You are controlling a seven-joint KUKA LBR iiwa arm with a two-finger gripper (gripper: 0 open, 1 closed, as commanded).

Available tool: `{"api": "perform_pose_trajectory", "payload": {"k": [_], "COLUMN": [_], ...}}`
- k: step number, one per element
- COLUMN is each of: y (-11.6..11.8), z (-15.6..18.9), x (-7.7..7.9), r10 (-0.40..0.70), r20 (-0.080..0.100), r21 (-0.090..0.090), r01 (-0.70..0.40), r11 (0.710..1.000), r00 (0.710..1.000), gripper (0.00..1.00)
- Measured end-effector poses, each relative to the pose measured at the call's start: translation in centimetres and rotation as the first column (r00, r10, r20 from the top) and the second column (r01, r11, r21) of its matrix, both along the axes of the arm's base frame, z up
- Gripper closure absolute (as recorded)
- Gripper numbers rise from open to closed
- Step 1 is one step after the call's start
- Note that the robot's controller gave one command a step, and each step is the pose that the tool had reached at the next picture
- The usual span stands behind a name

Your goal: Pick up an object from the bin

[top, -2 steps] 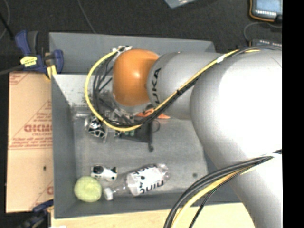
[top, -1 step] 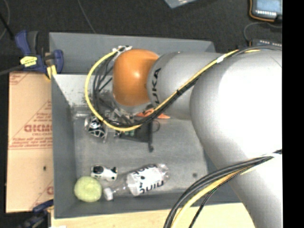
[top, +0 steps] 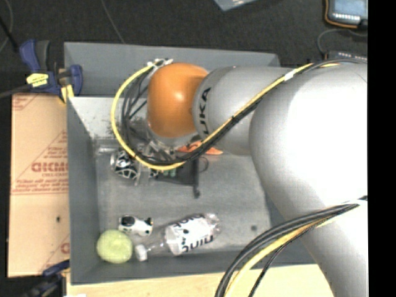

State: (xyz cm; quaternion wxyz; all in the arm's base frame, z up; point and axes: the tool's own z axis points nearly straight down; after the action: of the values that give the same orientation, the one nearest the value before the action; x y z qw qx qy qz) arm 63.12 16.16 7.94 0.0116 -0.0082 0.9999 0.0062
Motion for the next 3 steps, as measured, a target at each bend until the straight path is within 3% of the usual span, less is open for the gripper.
{"api": "perform_pose_trajectory", "payload": {"k": [1, 3], "y": [-0.1, 0.0], "z": [2.0, 5.5], "x": [-0.2, 0.1], "r10": [0.000, 0.000], "r20": [-0.007, 0.002], "r21": [-0.002, 0.000], "r01": [0.000, 0.000], "r11": [1.000, 1.000], "r00": [1.000, 1.000], "gripper": [1.00, 1.00]}}
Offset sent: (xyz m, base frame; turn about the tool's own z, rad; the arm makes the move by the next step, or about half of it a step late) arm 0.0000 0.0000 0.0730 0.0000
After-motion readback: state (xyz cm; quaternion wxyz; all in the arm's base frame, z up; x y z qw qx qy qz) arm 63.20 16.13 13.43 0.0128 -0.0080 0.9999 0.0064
